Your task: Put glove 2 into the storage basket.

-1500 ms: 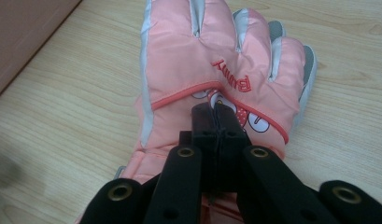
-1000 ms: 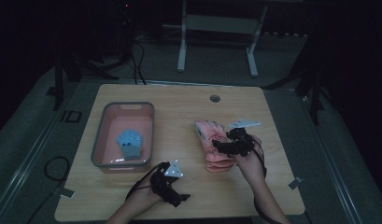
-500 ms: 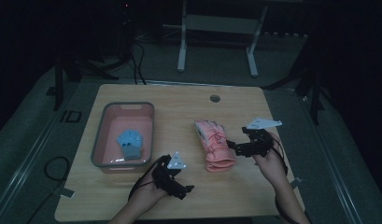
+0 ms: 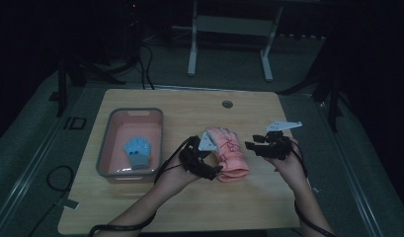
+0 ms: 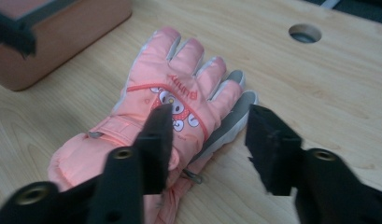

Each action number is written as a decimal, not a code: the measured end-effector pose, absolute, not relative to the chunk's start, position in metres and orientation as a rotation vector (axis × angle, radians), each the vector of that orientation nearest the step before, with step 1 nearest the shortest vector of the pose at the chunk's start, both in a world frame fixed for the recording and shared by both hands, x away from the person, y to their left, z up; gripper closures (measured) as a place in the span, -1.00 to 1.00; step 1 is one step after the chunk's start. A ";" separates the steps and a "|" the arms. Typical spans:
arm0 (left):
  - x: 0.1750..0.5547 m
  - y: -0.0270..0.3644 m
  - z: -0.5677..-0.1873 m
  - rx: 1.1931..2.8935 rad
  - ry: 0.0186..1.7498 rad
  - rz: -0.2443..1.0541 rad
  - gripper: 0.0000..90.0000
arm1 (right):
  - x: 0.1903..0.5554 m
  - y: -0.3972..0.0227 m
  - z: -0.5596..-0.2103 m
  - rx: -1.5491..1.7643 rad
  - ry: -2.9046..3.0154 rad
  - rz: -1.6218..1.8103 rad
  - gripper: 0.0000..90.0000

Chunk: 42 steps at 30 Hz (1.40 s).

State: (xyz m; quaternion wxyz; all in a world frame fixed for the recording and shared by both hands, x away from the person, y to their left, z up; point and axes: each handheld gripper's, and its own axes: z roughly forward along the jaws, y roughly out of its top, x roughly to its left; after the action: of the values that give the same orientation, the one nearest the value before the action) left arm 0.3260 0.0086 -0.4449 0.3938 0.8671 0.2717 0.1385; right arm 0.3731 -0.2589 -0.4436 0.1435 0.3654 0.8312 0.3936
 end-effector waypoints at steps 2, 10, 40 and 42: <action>0.338 0.003 -0.443 2.176 0.709 0.334 -0.05 | 0.376 -0.254 -0.447 1.051 2.432 1.119 0.31; 0.378 -0.015 -0.473 2.232 0.905 0.319 -0.29 | 0.392 -0.236 -0.470 1.058 2.474 1.086 0.12; 0.410 -0.003 -0.508 2.130 1.040 -0.258 0.51 | 0.399 -0.228 -0.495 1.283 2.558 1.075 0.77; 0.409 0.000 -0.502 2.128 1.031 -0.260 0.52 | 0.396 -0.226 -0.488 1.268 2.544 1.084 0.77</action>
State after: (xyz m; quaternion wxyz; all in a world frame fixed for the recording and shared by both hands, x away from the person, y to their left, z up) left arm 0.4086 -0.0004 -0.5024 0.3724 0.8302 0.4023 -0.1013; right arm 0.3960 -0.2255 -0.4880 0.0494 0.4164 0.8352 0.3560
